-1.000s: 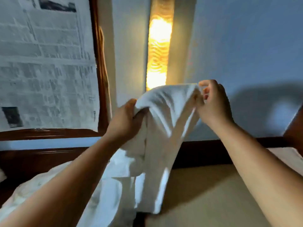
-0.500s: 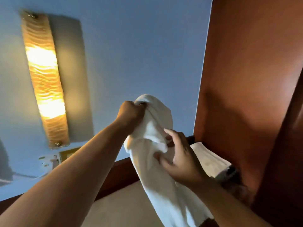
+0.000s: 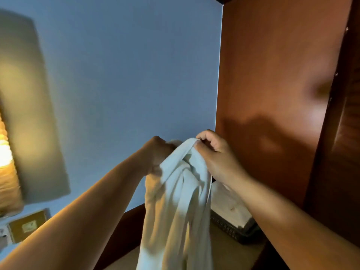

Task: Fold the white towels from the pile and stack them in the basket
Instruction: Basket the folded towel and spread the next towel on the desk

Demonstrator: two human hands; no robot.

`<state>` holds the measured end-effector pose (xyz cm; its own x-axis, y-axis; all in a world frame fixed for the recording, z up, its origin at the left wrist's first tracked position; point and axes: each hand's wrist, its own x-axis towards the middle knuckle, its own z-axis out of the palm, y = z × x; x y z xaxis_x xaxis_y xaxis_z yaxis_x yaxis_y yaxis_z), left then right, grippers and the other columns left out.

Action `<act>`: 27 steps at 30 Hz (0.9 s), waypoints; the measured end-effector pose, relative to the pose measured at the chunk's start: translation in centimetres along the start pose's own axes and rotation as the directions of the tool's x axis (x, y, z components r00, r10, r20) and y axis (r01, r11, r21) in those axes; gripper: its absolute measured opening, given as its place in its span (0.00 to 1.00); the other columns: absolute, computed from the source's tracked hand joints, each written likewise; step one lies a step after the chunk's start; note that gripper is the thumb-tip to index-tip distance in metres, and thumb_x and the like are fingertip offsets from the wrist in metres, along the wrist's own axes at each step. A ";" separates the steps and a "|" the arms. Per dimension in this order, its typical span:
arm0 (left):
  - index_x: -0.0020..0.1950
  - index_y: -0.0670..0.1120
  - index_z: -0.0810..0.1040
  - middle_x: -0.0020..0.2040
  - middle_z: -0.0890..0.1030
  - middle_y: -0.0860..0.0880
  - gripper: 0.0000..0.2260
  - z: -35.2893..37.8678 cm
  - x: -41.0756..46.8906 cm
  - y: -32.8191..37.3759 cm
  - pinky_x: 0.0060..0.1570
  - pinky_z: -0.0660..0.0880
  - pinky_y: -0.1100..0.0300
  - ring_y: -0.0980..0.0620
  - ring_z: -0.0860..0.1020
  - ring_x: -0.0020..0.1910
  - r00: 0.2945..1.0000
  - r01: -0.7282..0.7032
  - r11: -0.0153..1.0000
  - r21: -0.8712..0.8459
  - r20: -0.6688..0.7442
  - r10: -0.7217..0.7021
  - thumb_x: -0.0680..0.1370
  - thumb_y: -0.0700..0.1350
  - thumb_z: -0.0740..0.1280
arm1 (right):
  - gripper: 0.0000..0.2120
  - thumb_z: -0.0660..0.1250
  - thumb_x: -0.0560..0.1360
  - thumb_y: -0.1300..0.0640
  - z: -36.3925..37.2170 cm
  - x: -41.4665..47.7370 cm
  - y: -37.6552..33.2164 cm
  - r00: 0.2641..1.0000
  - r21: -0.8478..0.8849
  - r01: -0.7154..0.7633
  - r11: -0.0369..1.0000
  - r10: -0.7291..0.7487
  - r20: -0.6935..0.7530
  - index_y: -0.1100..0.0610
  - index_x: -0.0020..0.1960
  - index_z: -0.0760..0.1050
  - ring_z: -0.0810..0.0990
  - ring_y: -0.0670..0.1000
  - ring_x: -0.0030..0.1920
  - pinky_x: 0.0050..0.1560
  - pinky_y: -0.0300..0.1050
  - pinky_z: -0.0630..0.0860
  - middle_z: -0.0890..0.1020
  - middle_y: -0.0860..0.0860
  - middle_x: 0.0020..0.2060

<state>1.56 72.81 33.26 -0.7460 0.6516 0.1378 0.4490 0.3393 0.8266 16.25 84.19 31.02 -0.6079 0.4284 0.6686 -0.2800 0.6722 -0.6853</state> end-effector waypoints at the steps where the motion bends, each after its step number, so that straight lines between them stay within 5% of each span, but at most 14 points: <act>1: 0.37 0.45 0.74 0.35 0.72 0.46 0.10 0.1 -0.2 -0.2 0.35 0.65 0.56 0.48 0.69 0.35 0.999 -0.021 1.000 0.020 0.038 0.020 0.66 0.51 0.67 | 0.08 0.62 0.74 0.48 0.2 0.7 0.0 1.000 0.009 0.009 1.000 -0.009 0.015 0.52 0.43 0.73 0.69 0.43 0.33 0.39 0.45 0.67 0.73 0.41 0.30; 7: 0.49 0.43 0.79 0.44 0.80 0.48 0.22 -0.2 -2.3 -1.8 0.44 0.75 0.52 0.49 0.78 0.44 0.981 -0.196 0.939 -0.284 -0.047 0.191 0.74 0.61 0.62 | 0.06 0.67 0.76 0.52 1.2 4.1 0.3 0.990 -0.063 0.067 0.996 -0.059 0.131 0.53 0.42 0.76 0.76 0.49 0.36 0.41 0.46 0.72 0.81 0.49 0.36; 10: 0.50 0.47 0.80 0.42 0.83 0.52 0.15 0.9 -3.9 -2.3 0.42 0.76 0.56 0.51 0.81 0.41 0.974 -0.225 0.972 0.075 -0.010 0.226 0.76 0.58 0.68 | 0.06 0.70 0.76 0.54 2.2 5.2 -0.3 0.975 -0.036 0.082 0.996 -0.073 0.208 0.55 0.42 0.78 0.78 0.52 0.37 0.41 0.45 0.73 0.83 0.53 0.38; 12: 0.45 0.47 0.78 0.37 0.81 0.52 0.08 2.1 -3.7 -2.6 0.36 0.73 0.57 0.50 0.78 0.36 0.962 -0.118 0.966 0.231 -0.215 0.168 0.79 0.51 0.66 | 0.07 0.71 0.76 0.53 2.4 5.8 -0.9 0.962 0.035 0.105 0.994 -0.111 0.250 0.55 0.42 0.79 0.74 0.46 0.32 0.38 0.42 0.71 0.81 0.51 0.34; 15: 0.43 0.46 0.79 0.34 0.78 0.50 0.07 0.9 -4.0 -2.3 0.34 0.69 0.57 0.48 0.75 0.34 0.839 -0.018 0.994 0.105 -0.540 0.072 0.80 0.44 0.65 | 0.12 0.78 0.69 0.48 1.4 6.2 -0.5 0.927 0.005 0.161 0.987 -0.153 0.343 0.54 0.42 0.78 0.70 0.43 0.28 0.31 0.37 0.67 0.76 0.43 0.29; 20: 0.44 0.44 0.82 0.38 0.82 0.45 0.07 -0.5 -7.7 1.7 0.38 0.73 0.54 0.44 0.78 0.39 0.672 0.026 0.966 0.256 -0.720 0.172 0.77 0.41 0.65 | 0.07 0.69 0.72 0.59 -0.1 5.5 7.7 0.830 -0.410 0.374 0.832 -0.103 0.548 0.55 0.38 0.72 0.77 0.55 0.41 0.35 0.44 0.66 0.76 0.49 0.36; 27: 0.52 0.42 0.83 0.46 0.80 0.39 0.11 -4.8 -16.2 0.7 0.43 0.64 0.57 0.42 0.75 0.46 0.355 0.355 0.885 0.301 -0.919 0.171 0.79 0.47 0.64 | 0.13 0.64 0.70 0.70 -2.9 4.4 19.3 0.890 -0.596 0.202 0.777 0.109 0.443 0.55 0.33 0.68 0.79 0.63 0.44 0.40 0.46 0.70 0.75 0.56 0.35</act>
<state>11.59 59.23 34.17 -0.6403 -0.3344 0.6915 0.2810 0.7359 0.6161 10.32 100.81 21.54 -0.9005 0.1870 0.3926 0.1027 0.9687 -0.2259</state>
